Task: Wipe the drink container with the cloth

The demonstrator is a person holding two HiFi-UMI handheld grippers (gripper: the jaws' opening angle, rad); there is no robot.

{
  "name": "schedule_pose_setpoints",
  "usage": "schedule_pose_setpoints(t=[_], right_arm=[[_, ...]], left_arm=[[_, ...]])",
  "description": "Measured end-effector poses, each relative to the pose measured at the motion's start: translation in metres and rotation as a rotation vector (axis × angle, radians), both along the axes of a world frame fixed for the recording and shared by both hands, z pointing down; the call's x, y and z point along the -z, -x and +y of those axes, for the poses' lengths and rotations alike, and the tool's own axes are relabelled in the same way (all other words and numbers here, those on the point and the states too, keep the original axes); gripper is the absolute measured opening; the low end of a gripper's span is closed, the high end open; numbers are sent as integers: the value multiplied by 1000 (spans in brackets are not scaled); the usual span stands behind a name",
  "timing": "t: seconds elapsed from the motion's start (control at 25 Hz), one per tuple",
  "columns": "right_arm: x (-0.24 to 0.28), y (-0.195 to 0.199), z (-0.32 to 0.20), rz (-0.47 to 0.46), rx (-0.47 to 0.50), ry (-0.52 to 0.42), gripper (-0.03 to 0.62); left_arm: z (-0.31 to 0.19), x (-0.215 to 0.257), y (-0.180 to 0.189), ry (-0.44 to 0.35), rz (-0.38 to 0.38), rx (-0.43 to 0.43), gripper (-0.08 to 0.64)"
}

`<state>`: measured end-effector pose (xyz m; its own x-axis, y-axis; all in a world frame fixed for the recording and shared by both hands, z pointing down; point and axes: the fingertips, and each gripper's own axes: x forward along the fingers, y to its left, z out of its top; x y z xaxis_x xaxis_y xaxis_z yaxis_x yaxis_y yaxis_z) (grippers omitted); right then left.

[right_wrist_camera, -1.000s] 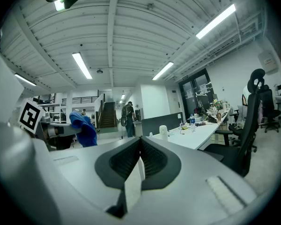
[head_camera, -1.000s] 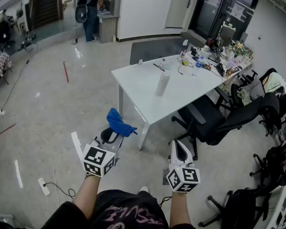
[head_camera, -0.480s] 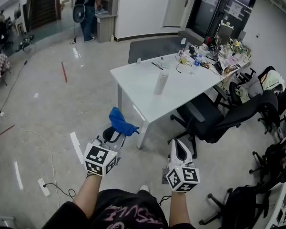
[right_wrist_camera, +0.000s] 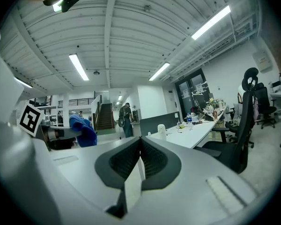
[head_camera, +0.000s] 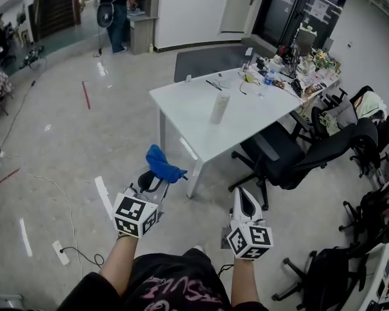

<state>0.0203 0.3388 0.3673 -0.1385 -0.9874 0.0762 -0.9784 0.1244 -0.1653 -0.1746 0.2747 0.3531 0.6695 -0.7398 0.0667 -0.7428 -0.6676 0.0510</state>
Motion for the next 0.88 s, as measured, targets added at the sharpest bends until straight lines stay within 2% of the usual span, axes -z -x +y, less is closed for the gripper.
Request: schedule_pose_setpoints(t=[0.88], right_arm=[[1, -4, -42, -1, 2, -36, -2]], left_arm=[[-36, -6, -7, -16, -43, -19, 98]])
